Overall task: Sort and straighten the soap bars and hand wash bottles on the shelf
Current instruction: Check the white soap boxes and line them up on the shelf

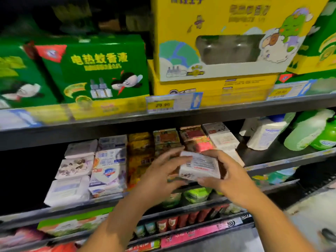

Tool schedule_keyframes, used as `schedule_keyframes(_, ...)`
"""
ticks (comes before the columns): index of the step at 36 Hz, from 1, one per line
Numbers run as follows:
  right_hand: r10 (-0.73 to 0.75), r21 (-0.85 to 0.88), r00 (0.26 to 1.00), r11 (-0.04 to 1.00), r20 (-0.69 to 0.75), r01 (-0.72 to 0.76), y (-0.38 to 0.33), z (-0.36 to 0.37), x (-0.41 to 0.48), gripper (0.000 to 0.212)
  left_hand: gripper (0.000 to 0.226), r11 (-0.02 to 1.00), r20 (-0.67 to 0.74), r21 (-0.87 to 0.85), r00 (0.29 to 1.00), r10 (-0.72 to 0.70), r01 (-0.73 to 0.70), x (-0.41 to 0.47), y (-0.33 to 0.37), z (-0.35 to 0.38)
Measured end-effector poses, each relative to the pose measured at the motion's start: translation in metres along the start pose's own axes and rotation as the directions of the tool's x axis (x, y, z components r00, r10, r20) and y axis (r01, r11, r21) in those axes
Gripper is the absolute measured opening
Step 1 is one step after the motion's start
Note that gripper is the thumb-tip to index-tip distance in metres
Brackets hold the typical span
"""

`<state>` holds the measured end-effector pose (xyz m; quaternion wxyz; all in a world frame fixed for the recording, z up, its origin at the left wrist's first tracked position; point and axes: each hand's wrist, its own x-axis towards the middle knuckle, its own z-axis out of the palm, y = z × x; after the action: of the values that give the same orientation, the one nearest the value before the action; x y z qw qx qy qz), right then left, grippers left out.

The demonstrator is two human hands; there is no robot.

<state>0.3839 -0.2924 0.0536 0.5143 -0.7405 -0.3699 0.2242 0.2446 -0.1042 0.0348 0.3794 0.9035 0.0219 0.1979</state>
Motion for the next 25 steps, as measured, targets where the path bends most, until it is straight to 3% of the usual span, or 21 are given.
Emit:
schedule_keyframes(3,0.028,0.065,1.0,0.997,0.0,-0.028,-0.014,0.032,0.001,0.056,0.056,0.999,-0.043,-0.029,0.999,-0.02,0.018,-0.018,-0.012,-0.023)
schedule_keyframes(6,0.069,0.12,0.997,0.991,-0.039,-0.064,-0.031,0.065,0.002,0.039,0.049,0.99,-0.023,-0.042,0.99,-0.136,0.135,-0.037,-0.017,-0.041)
schedule_keyframes(9,0.102,0.212,0.994,0.972,0.026,-0.105,-0.042,0.091,0.005,0.049,0.038,0.951,-0.121,-0.237,0.965,-0.232,0.198,-0.054,-0.019,-0.053)
schedule_keyframes(13,0.073,0.255,0.994,0.962,0.082,-0.092,-0.053,0.123,0.004,0.045,0.036,0.7,-0.131,-0.67,0.889,-0.439,0.247,-0.069,-0.019,-0.066)
schedule_keyframes(17,0.063,0.28,0.998,0.958,0.021,-0.067,-0.066,0.151,0.003,0.046,0.035,0.601,-0.161,-0.766,0.836,-0.524,0.23,-0.079,-0.022,-0.079)
schedule_keyframes(21,0.123,0.356,0.989,0.931,-0.081,-0.086,-0.078,0.171,0.0,0.024,0.029,0.618,-0.128,-0.747,0.86,-0.495,0.244,-0.092,-0.031,-0.094)
schedule_keyframes(23,0.179,0.434,0.974,0.895,-0.139,-0.103,-0.082,0.178,-0.004,0.018,0.04,0.64,-0.016,-0.727,0.927,-0.376,0.247,-0.102,-0.04,-0.101)
schedule_keyframes(25,0.228,0.529,0.965,0.838,-0.126,-0.129,-0.084,0.182,-0.006,0.015,0.057,0.741,0.081,-0.629,0.968,-0.237,0.234,-0.112,-0.049,-0.109)
